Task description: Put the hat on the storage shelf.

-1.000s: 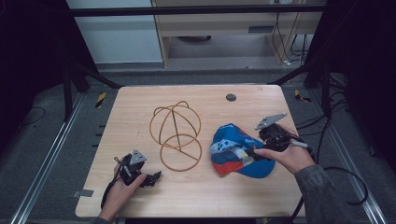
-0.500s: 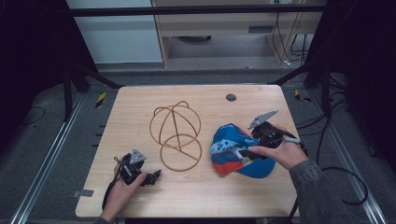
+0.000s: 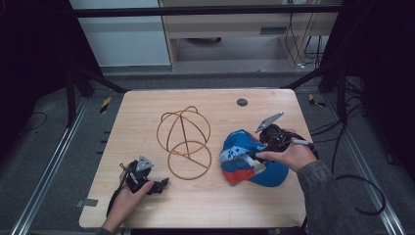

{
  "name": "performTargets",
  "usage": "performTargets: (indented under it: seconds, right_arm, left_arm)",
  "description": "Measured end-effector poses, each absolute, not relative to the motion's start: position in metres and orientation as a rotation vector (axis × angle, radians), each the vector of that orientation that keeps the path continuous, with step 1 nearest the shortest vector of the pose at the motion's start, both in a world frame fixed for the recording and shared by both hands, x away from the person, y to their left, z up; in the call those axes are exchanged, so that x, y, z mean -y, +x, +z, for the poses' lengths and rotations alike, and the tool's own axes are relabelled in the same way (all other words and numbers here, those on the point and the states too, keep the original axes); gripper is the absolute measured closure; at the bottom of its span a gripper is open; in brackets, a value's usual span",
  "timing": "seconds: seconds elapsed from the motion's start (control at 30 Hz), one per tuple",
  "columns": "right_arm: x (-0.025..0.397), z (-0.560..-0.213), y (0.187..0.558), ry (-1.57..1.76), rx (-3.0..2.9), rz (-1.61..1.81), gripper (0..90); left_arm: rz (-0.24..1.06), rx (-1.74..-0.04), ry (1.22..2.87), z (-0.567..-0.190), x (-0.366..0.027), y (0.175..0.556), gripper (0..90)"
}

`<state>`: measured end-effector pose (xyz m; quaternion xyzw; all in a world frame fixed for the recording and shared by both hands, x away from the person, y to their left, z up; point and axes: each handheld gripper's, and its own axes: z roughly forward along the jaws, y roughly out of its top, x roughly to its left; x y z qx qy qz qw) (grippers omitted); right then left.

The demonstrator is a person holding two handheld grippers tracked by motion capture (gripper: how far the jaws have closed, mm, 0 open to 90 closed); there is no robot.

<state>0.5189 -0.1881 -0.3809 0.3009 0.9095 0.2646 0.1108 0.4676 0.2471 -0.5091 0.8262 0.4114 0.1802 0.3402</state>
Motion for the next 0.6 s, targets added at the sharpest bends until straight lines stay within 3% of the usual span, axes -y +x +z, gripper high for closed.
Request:
performTargets:
  seconds: [0.33,0.43,0.47,0.53,0.6]
  right_arm:
    - [0.193,-0.41,0.533,0.93,-2.734,0.702,38.8]
    - [0.193,-0.413,0.534,0.934,-2.74,0.701,47.9]
    - [0.193,-0.414,0.535,0.933,-2.749,0.715,56.4]
    - [0.193,-0.415,0.535,0.931,-2.752,0.708,59.2]
    - [0.191,-0.417,0.536,0.929,-2.767,0.703,71.0]
  left_arm:
    - [0.47,-1.072,2.149,-0.509,-0.247,0.467,0.0]
    - [0.472,-1.073,2.149,-0.509,-0.247,0.467,0.0]
    - [0.473,-1.075,2.149,-0.509,-0.247,0.467,0.0]
    - [0.473,-1.076,2.148,-0.509,-0.246,0.467,0.0]
    - [0.474,-1.079,2.148,-0.509,-0.246,0.467,0.0]
